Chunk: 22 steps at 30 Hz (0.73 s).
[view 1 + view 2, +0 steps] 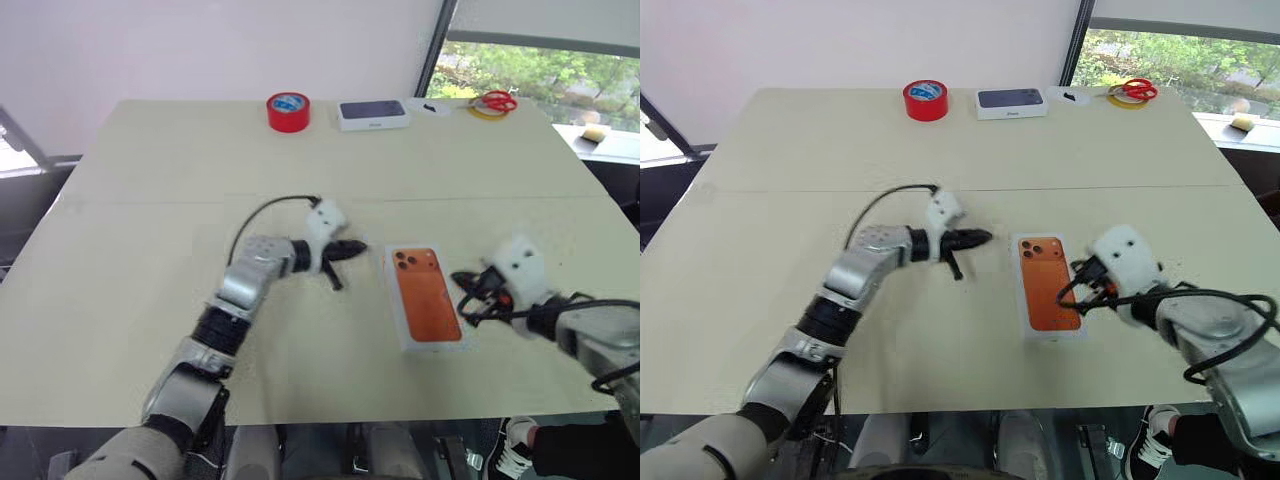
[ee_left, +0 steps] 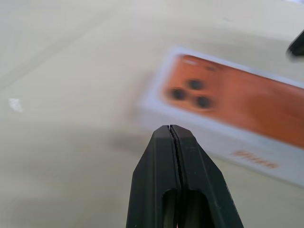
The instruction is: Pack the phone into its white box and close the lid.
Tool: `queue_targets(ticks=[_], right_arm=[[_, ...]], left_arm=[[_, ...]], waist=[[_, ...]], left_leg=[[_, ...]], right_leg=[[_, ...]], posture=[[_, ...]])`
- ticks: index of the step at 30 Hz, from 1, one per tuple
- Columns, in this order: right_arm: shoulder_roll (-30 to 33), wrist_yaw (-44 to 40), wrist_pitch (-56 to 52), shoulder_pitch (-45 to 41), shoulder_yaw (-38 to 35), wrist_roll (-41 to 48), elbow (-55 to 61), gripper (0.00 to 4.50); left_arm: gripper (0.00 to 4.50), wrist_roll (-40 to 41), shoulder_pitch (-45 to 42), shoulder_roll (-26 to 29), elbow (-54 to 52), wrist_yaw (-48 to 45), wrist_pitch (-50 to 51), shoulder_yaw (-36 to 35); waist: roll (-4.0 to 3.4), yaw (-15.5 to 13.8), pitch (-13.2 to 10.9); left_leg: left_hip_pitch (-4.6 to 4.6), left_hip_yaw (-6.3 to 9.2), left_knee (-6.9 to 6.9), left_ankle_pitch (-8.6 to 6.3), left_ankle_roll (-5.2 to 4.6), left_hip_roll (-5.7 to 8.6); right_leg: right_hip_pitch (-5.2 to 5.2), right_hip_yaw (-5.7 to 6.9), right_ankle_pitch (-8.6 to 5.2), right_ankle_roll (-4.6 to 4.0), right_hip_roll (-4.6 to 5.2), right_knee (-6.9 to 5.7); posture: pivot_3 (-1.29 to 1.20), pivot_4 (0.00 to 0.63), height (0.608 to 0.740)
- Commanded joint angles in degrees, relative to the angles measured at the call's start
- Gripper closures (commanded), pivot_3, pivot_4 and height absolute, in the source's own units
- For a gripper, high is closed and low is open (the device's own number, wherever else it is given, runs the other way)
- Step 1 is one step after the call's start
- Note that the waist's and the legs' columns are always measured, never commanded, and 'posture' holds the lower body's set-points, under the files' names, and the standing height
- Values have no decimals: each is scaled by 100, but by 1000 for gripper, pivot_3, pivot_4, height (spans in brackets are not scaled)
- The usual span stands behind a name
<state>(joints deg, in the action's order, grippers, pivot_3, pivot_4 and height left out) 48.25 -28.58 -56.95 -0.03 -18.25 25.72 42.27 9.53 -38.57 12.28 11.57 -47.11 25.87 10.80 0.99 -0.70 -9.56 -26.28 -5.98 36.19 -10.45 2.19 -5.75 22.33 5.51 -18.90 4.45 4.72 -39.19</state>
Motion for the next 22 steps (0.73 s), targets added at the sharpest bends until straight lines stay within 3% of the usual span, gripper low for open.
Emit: queue_targets(ticks=[1, 7, 10, 22], right_arm=[[-72, -159, 579, -26, -392, -67, -350, 4436], [-285, -513, 1239, -401, -876, 198, -1439, 4436], [-253, -621, 1440, -579, -757, 182, -1817, 4436], [-271, -1055, 1981, -773, -191, 90, -2403, 4436]], left_arm=[[4500, 360, 157, 446, -504, 59, -1, -730], [4500, 703, 1080, 1499, -1058, 141, 133, -1746], [4500, 863, 1556, 1811, -1351, 187, 243, -2074], [4500, 1089, 2265, 2045, -1892, 602, 417, -2368]], waist=[[0, -5, 0], [-2, 21, 1], [-2, 4, 1], [-2, 7, 1]], left_leg=[[0, -1, 1, 0, 0, 0], [3, -5, -2, 1, 1, 0], [6, -6, -2, 1, 3, -1], [6, -9, -3, 1, 3, -1]], right_leg=[[0, 0, 0, 0, 1, 0], [-1, 0, 0, 0, 2, -1], [-3, 0, 0, 0, 2, -1], [-2, 0, 0, 0, 4, -2]], posture=[[0, 150, 730], [0, 150, 730], [0, 150, 730], [0, 150, 730]])
